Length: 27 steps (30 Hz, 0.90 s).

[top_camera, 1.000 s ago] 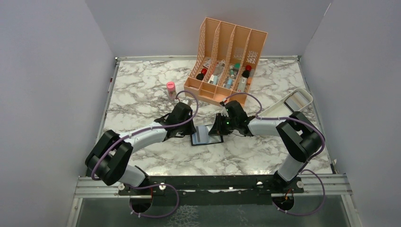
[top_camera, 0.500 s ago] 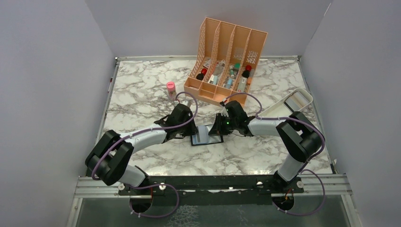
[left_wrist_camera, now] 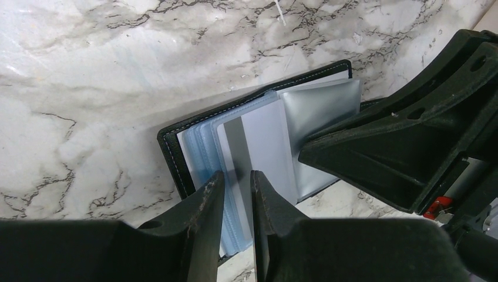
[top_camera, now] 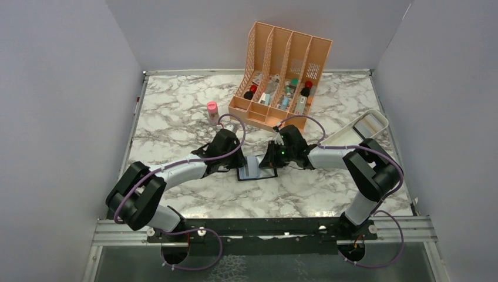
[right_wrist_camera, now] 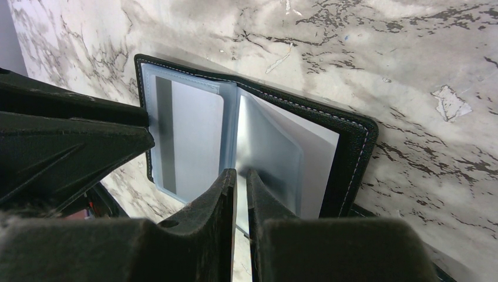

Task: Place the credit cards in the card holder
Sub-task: Turn over the card slot in the card holder.

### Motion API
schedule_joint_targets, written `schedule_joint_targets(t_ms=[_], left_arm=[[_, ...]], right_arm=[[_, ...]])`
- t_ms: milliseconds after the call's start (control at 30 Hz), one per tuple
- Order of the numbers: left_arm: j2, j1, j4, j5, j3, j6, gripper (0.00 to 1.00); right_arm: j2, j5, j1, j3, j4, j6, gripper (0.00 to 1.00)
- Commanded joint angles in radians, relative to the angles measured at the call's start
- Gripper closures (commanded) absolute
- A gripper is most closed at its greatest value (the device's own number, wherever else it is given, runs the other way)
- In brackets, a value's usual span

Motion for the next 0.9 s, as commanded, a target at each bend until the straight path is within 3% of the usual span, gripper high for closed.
schedule_joint_targets(t_ms=[0, 867], left_arm=[[-0.01, -0.002, 0.047, 0.036, -0.014, -0.016, 0.74], [-0.021, -0.003, 0.28, 0.205, -0.041, -0.087, 0.72]], right_arm=[[0.028, 0.019, 0.007, -0.013, 0.008, 0.0, 0.84], [0.036, -0.006, 0.007, -0.004, 0.024, 0.01, 0.83]])
